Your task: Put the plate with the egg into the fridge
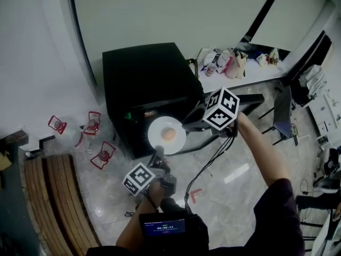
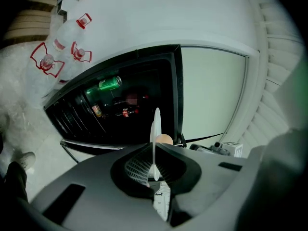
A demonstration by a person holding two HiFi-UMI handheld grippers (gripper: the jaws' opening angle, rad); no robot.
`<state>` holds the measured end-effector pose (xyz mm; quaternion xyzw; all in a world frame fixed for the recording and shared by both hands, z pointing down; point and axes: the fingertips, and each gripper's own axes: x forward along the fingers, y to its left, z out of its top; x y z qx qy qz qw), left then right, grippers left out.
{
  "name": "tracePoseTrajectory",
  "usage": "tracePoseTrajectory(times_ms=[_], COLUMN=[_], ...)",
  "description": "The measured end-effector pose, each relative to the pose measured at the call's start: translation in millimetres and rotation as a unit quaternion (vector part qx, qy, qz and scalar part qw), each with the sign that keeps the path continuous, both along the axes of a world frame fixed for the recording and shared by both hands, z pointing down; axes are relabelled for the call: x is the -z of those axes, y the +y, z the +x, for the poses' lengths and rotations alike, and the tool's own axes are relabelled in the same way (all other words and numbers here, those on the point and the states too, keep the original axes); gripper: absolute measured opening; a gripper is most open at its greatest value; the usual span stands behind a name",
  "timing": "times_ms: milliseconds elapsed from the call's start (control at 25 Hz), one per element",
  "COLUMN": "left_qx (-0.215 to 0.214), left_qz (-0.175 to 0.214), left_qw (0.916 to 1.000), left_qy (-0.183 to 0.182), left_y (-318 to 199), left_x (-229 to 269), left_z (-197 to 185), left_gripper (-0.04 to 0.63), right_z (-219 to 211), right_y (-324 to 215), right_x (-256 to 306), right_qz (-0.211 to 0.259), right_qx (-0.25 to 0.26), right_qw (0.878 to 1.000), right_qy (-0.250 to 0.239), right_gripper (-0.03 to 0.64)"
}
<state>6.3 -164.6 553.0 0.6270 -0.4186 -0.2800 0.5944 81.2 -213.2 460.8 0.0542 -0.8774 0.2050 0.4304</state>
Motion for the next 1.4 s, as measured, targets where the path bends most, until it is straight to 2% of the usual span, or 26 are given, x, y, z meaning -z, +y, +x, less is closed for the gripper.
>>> tracePoseTrajectory(times_ms=[240, 440, 680, 1000, 1160, 1400], left_qx=[0.034, 0.068, 0.083, 0.102, 0.121, 0.138], left_qz=[-0.012, -0.037, -0.045, -0.053, -0.071, -0.091], left_qw=[0.9994, 0.9969, 0.9953, 0.9919, 0.9877, 0.984], left_qy=[-0.003, 0.012, 0.022, 0.053, 0.068, 0.068], left_y=[-18, -36, -67, -127, -154, -182], left_x=[-21, -63, -125, -199, -221, -239], left_z=[9, -2, -23, -22, -24, -29], left_gripper=[0.017, 0.017, 0.017, 0.017, 0.017, 0.017], right_z=[15, 20, 14, 21, 25, 34], right_y=[-10, -3, 2, 15, 23, 25], right_x=[-19, -39, -75, -120, -134, -143], right_qz=[0.005, 0.025, 0.026, 0.0, -0.02, -0.032], right_qx=[0.005, 0.004, -0.042, -0.107, -0.128, -0.14], right_qw=[1.0, 0.999, 0.998, 0.991, 0.987, 0.985], right_qy=[-0.02, -0.023, -0.046, -0.08, -0.091, -0.095], right_gripper=[0.061, 0.061, 0.061, 0.061, 0.061, 0.061])
